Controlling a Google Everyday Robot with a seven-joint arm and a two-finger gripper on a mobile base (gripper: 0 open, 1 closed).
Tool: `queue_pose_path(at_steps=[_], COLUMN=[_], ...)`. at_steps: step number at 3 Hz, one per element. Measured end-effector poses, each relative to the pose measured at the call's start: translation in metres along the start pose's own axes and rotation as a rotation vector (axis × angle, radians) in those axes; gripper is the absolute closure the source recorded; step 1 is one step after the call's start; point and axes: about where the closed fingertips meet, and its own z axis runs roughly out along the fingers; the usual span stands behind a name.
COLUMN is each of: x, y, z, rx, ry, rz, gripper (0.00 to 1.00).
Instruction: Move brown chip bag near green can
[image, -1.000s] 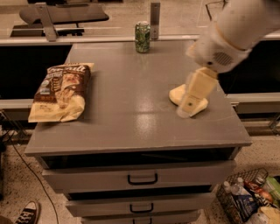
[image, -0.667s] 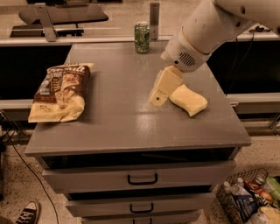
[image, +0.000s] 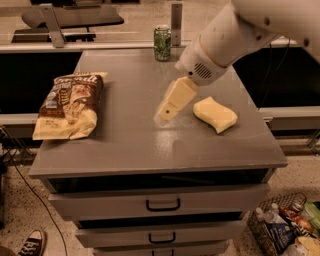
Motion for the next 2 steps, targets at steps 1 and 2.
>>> queue_pose_path(at_steps=[1, 2], x=[-0.046, -0.095], y=[-0.007, -0.008], z=[0.053, 0.099], rx=[-0.054, -0.147], ry=[-0.160, -0.310], rz=[0.061, 0.118], gripper=[0.00, 0.00])
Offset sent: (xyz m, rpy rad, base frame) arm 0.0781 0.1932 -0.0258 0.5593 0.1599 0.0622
